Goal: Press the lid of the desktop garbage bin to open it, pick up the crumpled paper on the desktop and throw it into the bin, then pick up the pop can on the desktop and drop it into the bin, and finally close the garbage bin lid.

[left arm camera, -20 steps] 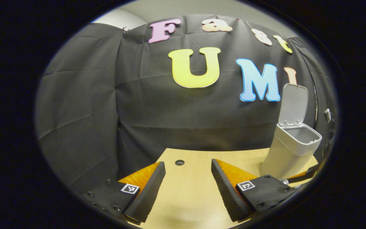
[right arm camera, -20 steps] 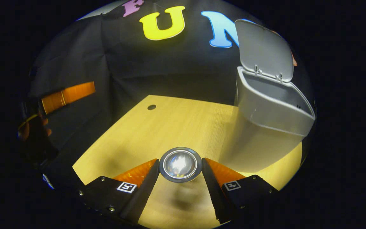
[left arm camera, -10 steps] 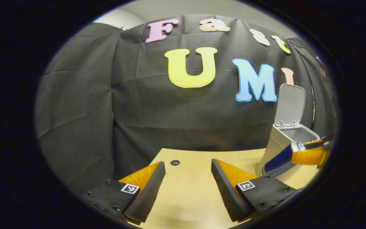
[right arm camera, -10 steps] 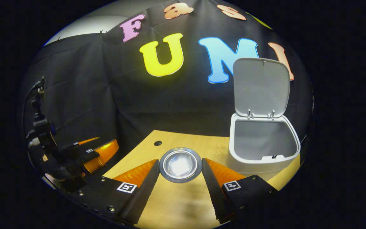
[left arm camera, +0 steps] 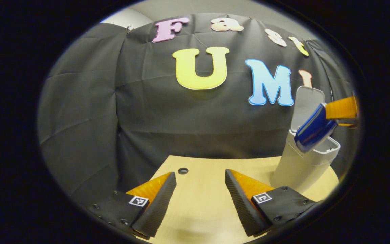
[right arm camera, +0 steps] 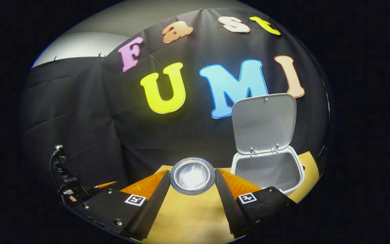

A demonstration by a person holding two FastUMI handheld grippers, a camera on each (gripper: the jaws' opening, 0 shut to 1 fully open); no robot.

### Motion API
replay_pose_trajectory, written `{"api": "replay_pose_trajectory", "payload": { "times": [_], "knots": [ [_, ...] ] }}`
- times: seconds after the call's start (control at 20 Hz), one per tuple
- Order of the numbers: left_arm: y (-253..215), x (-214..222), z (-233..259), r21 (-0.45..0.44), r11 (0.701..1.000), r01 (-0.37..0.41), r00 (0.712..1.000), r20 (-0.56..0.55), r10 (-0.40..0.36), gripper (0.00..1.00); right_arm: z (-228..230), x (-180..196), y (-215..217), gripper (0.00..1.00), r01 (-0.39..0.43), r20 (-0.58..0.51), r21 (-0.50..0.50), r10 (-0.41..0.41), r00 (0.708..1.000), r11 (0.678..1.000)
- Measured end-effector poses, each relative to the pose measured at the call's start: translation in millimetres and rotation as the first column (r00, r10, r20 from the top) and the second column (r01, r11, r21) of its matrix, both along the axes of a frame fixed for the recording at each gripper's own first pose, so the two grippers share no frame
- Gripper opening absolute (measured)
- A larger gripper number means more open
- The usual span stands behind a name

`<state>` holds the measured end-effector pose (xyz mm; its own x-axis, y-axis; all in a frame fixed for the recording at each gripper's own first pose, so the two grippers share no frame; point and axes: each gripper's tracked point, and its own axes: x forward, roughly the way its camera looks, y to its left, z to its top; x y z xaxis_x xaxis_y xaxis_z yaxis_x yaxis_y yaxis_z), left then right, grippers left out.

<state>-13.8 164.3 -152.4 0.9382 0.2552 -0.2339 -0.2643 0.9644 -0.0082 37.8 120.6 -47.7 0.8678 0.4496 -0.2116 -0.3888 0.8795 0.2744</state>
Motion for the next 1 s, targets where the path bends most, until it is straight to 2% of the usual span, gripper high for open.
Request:
{"api": "replay_pose_trajectory", "payload": {
  "times": [0.05, 0.1, 0.35, 0.4, 0.55, 0.85, 0.9, 1.0],
  "knots": [
    [-2, 1, -2, -0.002, 1.0, 0.003, 1.0, -0.002, -0.003, 0.96, 4, 3, -8, 0.84, 0.018, 0.011, 0.0, -0.018, 1.0, 1.0],
    [-3, 1, -2, -0.002, 1.0, 0.007, 1.0, -0.004, -0.007, 1.0, 6, 8, -16, 0.83, 0.04, 0.021, -0.003, -0.04, 0.999, 0.999],
    [-9, 5, -7, -0.006, 1.0, 0.019, 1.0, -0.016, -0.019, 1.0, 15, 18, -61, 0.83, 0.143, 0.032, 0.002, -0.143, 0.989, 0.99],
    [-9, 5, -8, -0.007, 1.0, 0.019, 1.0, -0.017, -0.02, 0.96, 13, 21, -70, 0.83, 0.164, 0.03, -0.001, -0.164, 0.986, 0.986],
    [-10, 6, -9, -0.01, 1.0, 0.022, 1.0, -0.02, -0.022, 0.96, 8, 29, -96, 0.84, 0.221, 0.03, -0.017, -0.221, 0.975, 0.975],
    [-19, 12, -22, -0.021, 0.999, 0.03, 0.999, -0.033, -0.031, 0.96, -19, 43, -141, 0.84, 0.305, 0.005, -0.084, -0.306, 0.952, 0.949],
    [-19, 13, -24, -0.021, 0.999, 0.033, 0.999, -0.036, -0.033, 1.0, -26, 44, -146, 0.84, 0.316, -0.005, -0.091, -0.317, 0.948, 0.944],
    [-21, 14, -27, -0.018, 0.999, 0.036, 0.998, -0.044, -0.036, 1.0, -39, 45, -158, 0.84, 0.335, -0.027, -0.107, -0.339, 0.94, 0.936]
  ]
}}
